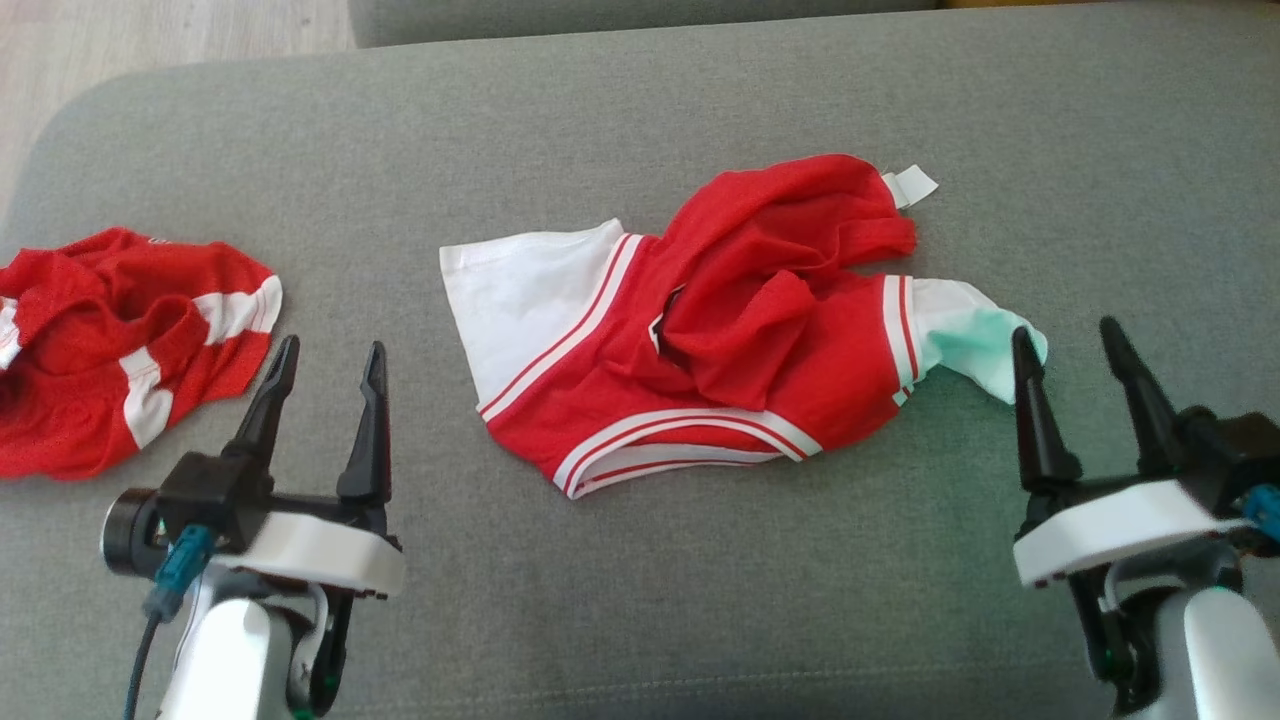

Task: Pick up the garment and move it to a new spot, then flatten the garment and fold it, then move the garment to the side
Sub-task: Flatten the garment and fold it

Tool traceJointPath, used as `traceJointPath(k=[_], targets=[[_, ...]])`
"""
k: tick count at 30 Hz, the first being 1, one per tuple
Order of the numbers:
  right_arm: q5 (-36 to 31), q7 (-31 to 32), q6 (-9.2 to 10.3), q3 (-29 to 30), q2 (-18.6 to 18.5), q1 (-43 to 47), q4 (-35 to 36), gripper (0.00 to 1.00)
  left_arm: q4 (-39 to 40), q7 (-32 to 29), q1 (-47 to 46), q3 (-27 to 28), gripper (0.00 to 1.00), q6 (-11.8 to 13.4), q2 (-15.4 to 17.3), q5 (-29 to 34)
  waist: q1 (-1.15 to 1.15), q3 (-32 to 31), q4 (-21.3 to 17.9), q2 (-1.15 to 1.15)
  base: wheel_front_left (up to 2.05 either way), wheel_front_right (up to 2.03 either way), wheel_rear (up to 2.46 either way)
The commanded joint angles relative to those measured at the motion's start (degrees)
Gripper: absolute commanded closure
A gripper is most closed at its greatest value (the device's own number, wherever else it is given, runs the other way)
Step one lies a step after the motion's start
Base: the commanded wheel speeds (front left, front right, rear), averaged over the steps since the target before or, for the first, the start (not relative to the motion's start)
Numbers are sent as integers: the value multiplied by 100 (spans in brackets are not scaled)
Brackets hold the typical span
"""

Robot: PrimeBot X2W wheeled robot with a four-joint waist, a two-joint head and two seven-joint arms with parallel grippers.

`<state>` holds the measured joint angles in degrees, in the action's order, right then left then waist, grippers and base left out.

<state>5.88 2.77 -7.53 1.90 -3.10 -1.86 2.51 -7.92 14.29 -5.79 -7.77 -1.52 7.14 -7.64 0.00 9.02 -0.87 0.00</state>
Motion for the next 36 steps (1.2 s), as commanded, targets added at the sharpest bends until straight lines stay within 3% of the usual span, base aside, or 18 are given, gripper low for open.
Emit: traceJointPath(k=[1, 22, 26, 31, 36], targets=[[-25, -11, 4, -168, -5, -54, 229, 0, 192, 71, -92, 244, 0, 30, 92, 30, 0, 1, -7, 0, 0, 0, 0], [38, 90, 4, -235, 21, -85, 160, 0, 169, 71, -163, 108, 0, 8, 60, 73, 0, 69, 13, 0, 0, 0, 0], [49, 98, 4, -242, 22, -108, 173, 0, 72, -9, -248, -200, 0, -162, 20, 123, 0, 129, 9, 0, 0, 0, 0], [63, 107, 4, -271, 22, -177, 194, 0, -326, -445, -426, -975, 0, -455, -131, 81, 0, 293, -17, 0, 0, 0, 0], [92, 99, 4, -314, 22, -264, 186, 0, -982, -714, -715, -1512, 0, -552, -199, -38, 0, 433, -95, 0, 0, 0, 0]])
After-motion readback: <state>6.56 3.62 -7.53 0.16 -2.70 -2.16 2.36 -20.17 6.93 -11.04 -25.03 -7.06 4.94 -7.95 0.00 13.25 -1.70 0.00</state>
